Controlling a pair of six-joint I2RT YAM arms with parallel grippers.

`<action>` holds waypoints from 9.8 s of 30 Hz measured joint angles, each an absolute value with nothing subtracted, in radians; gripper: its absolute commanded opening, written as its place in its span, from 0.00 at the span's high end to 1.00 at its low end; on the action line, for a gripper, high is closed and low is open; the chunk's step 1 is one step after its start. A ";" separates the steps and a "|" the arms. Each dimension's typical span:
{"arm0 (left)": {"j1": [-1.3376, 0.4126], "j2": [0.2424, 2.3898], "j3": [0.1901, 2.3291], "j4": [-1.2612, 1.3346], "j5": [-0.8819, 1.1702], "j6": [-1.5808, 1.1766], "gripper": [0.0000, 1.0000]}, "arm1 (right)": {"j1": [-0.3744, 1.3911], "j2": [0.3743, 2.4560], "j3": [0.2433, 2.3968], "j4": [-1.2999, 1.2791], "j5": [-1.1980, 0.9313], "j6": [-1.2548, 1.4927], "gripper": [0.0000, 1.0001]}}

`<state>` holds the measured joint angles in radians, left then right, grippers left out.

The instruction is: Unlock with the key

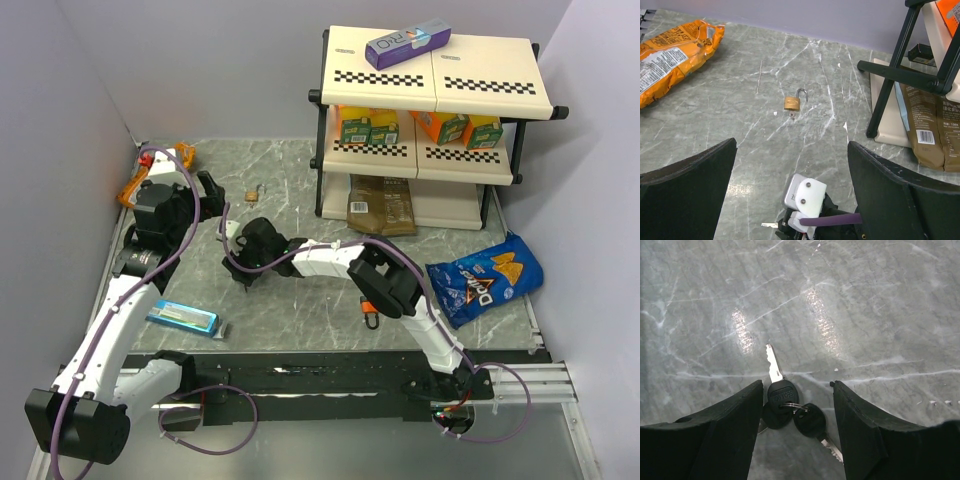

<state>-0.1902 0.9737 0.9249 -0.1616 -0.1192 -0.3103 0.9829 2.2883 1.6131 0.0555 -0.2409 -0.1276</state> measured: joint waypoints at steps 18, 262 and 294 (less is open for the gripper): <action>-0.190 0.981 0.925 -0.162 -0.102 -0.313 0.04 | 0.999 2.270 1.576 0.073 -0.167 -0.154 0.48; -0.989 1.695 1.077 -0.033 0.307 -0.075 0.10 | 0.331 0.340 0.410 -0.108 -0.134 0.297 1.00; -1.071 1.996 1.262 -0.068 0.216 0.017 0.49 | 0.328 0.243 0.425 -0.228 -0.015 0.245 1.00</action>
<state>-1.0710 1.9957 1.2617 -0.0681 0.2165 0.0170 0.3283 0.2428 0.4248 -0.2276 -0.0151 0.2447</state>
